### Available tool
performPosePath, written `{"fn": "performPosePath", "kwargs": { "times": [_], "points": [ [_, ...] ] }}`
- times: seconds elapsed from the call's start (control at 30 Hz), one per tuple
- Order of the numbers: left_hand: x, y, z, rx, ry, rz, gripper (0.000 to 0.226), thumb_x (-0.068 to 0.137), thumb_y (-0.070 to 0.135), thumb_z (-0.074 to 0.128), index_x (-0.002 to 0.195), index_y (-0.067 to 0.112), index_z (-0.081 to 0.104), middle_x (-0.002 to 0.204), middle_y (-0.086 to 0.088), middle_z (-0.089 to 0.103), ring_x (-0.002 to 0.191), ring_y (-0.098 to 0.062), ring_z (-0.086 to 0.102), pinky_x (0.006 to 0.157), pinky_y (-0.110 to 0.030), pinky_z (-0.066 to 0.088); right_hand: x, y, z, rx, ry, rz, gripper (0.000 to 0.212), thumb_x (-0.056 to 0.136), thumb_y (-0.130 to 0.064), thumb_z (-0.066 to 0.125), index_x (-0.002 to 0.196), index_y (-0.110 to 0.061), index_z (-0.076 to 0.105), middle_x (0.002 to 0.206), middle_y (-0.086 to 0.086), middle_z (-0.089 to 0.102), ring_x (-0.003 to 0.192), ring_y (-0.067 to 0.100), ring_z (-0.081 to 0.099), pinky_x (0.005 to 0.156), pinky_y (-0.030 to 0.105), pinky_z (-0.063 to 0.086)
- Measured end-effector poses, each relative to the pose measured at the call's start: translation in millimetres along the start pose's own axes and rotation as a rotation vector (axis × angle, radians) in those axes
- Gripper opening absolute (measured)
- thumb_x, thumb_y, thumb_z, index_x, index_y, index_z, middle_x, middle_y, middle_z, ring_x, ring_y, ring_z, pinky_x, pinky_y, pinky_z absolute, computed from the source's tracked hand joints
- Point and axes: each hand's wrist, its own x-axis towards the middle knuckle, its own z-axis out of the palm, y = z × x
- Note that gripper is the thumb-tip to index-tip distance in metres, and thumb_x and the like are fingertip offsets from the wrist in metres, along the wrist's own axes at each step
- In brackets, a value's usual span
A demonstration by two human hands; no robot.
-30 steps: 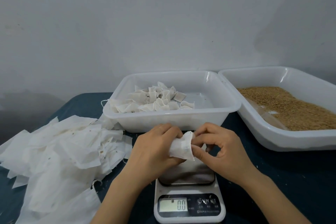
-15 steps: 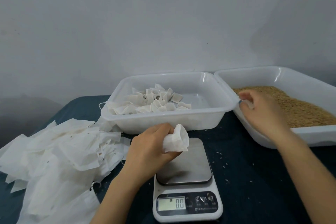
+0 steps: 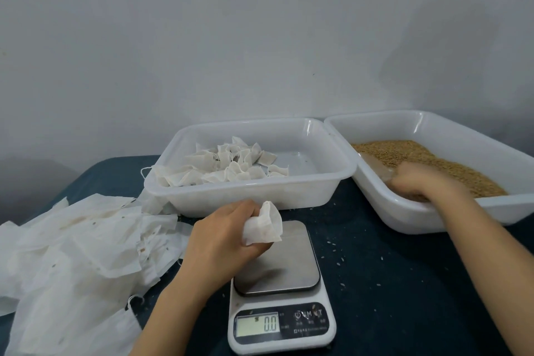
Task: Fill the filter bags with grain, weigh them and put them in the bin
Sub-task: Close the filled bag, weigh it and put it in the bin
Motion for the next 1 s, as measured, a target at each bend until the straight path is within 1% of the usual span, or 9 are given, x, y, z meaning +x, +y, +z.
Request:
{"fn": "performPosePath", "kwargs": {
  "times": [0.2, 0.33, 0.43, 0.6, 0.7, 0.77, 0.83, 0.9, 1.0],
  "points": [
    [0.4, -0.7, 1.3, 0.001, -0.027, -0.009, 0.024, 0.077, 0.051, 0.070, 0.084, 0.042, 0.049, 0.078, 0.023, 0.055, 0.077, -0.003, 0.050, 0.062, -0.015, 0.035, 13.3, -8.2, -13.3, 0.233, 0.044, 0.054, 0.027, 0.098, -0.024, 0.048, 0.100, 0.002, 0.052, 0.095, 0.012, 0.068, 0.087, 0.029, 0.070, 0.082, 0.040, 0.057],
    [-0.5, -1.4, 2.3, -0.001, -0.039, 0.005, 0.022, 0.076, 0.054, 0.065, 0.083, 0.039, 0.049, 0.076, 0.023, 0.053, 0.075, -0.003, 0.050, 0.061, -0.014, 0.033, 18.6, -13.8, -19.2, -0.057, 0.112, 0.043, 0.026, 0.096, -0.017, 0.050, 0.115, -0.003, 0.060, 0.104, 0.011, 0.064, 0.094, 0.028, 0.063, 0.077, 0.035, 0.051],
    [0.7, -3.1, 2.2, -0.003, -0.034, 0.019, 0.026, 0.072, 0.061, 0.054, 0.084, 0.037, 0.051, 0.077, 0.023, 0.054, 0.077, -0.004, 0.051, 0.061, -0.014, 0.033, 21.9, -19.5, -8.7, -0.330, 0.055, 0.060, 0.044, 0.100, -0.019, 0.044, 0.142, -0.009, 0.044, 0.129, 0.011, 0.057, 0.113, 0.027, 0.057, 0.096, 0.038, 0.050],
    [1.3, -4.9, 4.1, 0.006, -0.023, 0.036, 0.030, 0.070, 0.065, 0.047, 0.083, 0.038, 0.051, 0.074, 0.025, 0.052, 0.078, -0.005, 0.049, 0.059, -0.013, 0.031, 23.7, -32.7, -1.4, -0.240, 0.018, -0.057, 0.060, 0.101, -0.014, 0.036, 0.157, -0.022, 0.014, 0.133, 0.010, 0.056, 0.096, 0.024, 0.061, 0.089, 0.036, 0.054],
    [1.0, -4.6, 4.1, 0.003, -0.016, 0.046, 0.029, 0.070, 0.065, 0.048, 0.083, 0.039, 0.050, 0.073, 0.026, 0.051, 0.076, -0.004, 0.048, 0.058, -0.012, 0.030, 28.6, -31.0, 0.6, -0.066, -0.016, -0.119, 0.041, 0.104, -0.024, 0.033, 0.143, -0.016, 0.042, 0.116, 0.009, 0.061, 0.087, 0.023, 0.061, 0.079, 0.034, 0.053],
    [1.0, -4.1, 4.2, -0.001, -0.022, 0.043, 0.029, 0.070, 0.065, 0.048, 0.083, 0.039, 0.050, 0.075, 0.025, 0.052, 0.076, -0.004, 0.050, 0.059, -0.014, 0.031, 32.6, -27.8, 1.5, 0.024, -0.018, -0.119, 0.029, 0.103, -0.023, 0.037, 0.108, -0.007, 0.061, 0.095, 0.009, 0.061, 0.074, 0.022, 0.056, 0.066, 0.032, 0.046],
    [1.1, -3.0, 3.7, -0.012, -0.029, 0.038, 0.025, 0.071, 0.065, 0.048, 0.081, 0.042, 0.047, 0.075, 0.024, 0.053, 0.076, -0.004, 0.051, 0.060, -0.015, 0.032, 32.4, -24.2, -0.5, 0.114, 0.036, -0.088, 0.026, 0.102, -0.023, 0.038, 0.085, -0.010, 0.054, 0.084, 0.008, 0.056, 0.071, 0.023, 0.053, 0.062, 0.030, 0.041],
    [1.9, -2.0, 2.6, -0.035, -0.031, 0.017, 0.023, 0.071, 0.065, 0.048, 0.080, 0.045, 0.045, 0.076, 0.024, 0.054, 0.077, -0.004, 0.052, 0.061, -0.016, 0.033, 33.0, -18.6, -3.8, 0.158, 0.100, -0.051, 0.023, 0.101, -0.029, 0.040, 0.090, -0.012, 0.050, 0.089, 0.009, 0.055, 0.077, 0.024, 0.055, 0.067, 0.031, 0.043],
    [2.4, -2.1, 1.4, -0.044, -0.042, -0.022, 0.023, 0.074, 0.064, 0.055, 0.081, 0.044, 0.047, 0.080, 0.025, 0.056, 0.079, -0.003, 0.053, 0.061, -0.016, 0.033, 36.3, -5.6, -6.8, 0.250, 0.107, -0.005, 0.035, 0.100, -0.035, 0.046, 0.083, -0.006, 0.053, 0.068, 0.007, 0.050, 0.059, 0.019, 0.047, 0.059, 0.030, 0.038]
  ]
}}
